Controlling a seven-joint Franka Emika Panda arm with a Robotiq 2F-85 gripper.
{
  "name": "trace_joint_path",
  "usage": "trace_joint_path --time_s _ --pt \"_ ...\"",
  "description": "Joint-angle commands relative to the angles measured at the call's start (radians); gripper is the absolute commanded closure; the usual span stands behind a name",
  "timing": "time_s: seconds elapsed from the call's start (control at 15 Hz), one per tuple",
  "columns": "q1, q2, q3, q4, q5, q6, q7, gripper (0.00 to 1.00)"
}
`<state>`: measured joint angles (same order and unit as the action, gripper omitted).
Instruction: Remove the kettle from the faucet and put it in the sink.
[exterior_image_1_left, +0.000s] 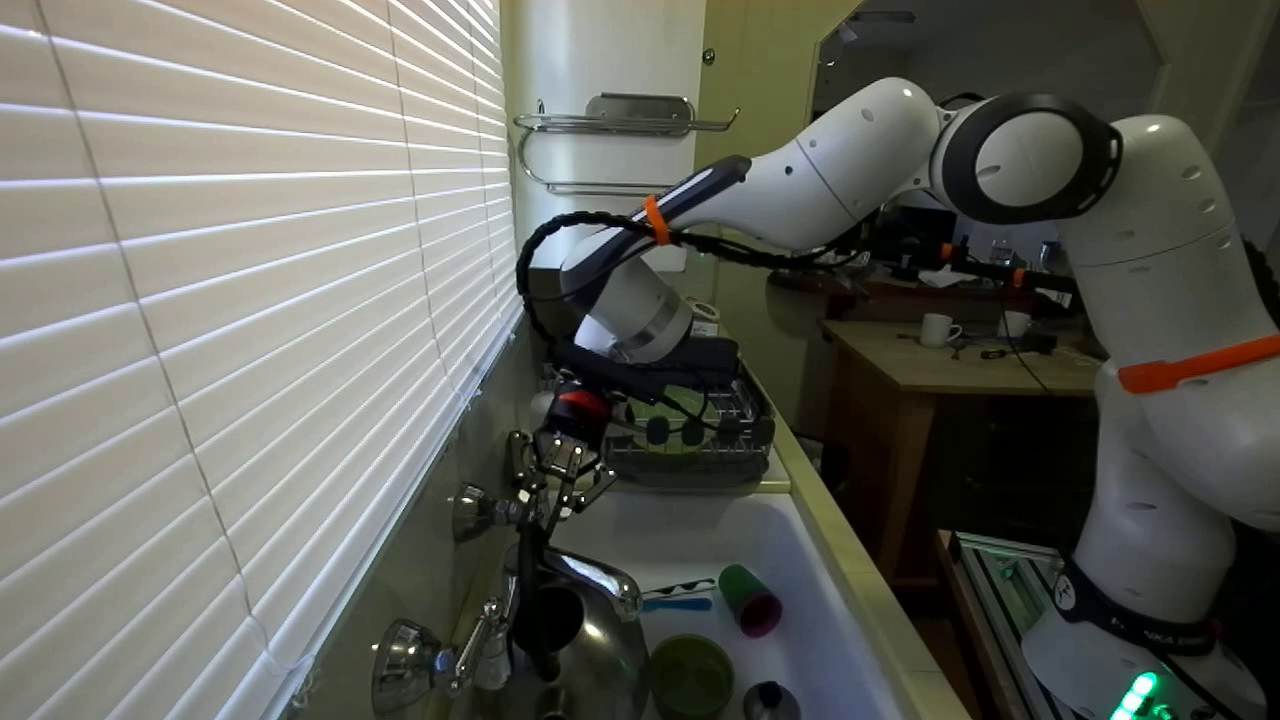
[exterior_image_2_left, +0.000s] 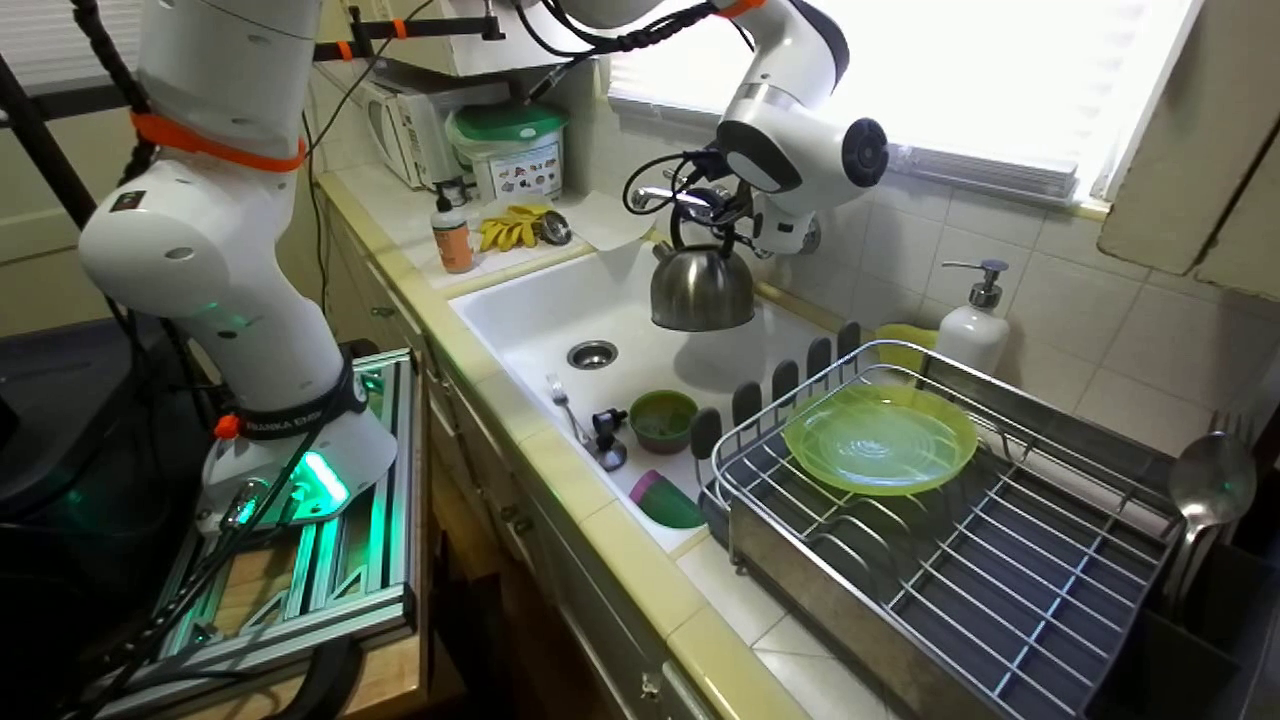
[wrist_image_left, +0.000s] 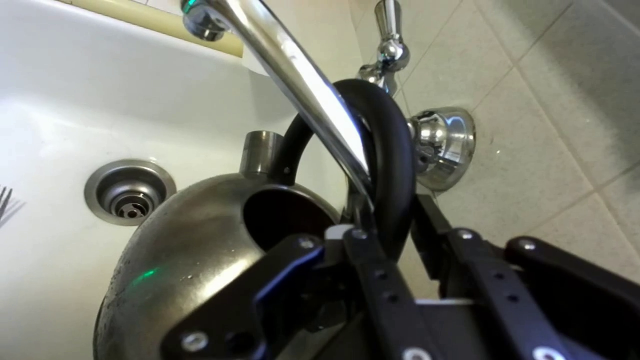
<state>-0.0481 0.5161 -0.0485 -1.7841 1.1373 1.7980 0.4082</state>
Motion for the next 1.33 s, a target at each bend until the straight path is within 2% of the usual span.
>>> trace_joint_path --time_s 0.0,0.6,1.27 --pt "0.011 0.046 0.009 0.044 -0.017 -0.041 0.005 0.94" --pt "0.013 -0.055 0.02 -0.043 -0.007 -0.072 -0.079 0.94" --pt "0.011 -0.104 0.021 -0.125 -0.015 -0.107 -0.128 0.94"
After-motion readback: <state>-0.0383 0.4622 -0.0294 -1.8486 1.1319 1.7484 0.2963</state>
